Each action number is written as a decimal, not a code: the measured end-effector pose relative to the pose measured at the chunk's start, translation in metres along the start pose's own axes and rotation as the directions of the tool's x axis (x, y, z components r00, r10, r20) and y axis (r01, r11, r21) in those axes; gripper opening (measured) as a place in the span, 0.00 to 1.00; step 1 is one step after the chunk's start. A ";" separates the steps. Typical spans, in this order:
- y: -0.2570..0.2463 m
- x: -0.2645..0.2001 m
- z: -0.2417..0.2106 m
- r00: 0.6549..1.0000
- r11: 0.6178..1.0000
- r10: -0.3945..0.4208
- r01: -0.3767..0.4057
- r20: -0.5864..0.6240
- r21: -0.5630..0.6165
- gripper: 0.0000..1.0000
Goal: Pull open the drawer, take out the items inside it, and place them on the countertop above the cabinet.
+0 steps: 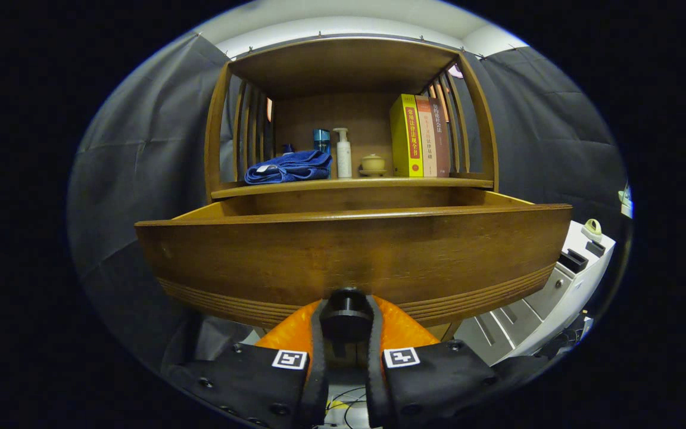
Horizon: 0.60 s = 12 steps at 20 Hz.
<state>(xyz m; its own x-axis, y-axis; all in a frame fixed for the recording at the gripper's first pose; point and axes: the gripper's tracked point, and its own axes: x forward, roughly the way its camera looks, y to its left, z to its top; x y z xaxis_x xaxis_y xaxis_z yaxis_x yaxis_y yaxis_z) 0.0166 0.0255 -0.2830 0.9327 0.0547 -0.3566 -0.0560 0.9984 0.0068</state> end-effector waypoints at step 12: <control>0.000 0.001 -0.001 0.999 0.999 -0.015 0.016 0.030 -0.034 0.50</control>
<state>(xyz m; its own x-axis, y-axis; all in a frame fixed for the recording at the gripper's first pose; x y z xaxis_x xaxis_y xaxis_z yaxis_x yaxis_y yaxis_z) 0.0170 0.0251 -0.2843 0.9438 0.0399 -0.3280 -0.0530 0.9981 -0.0312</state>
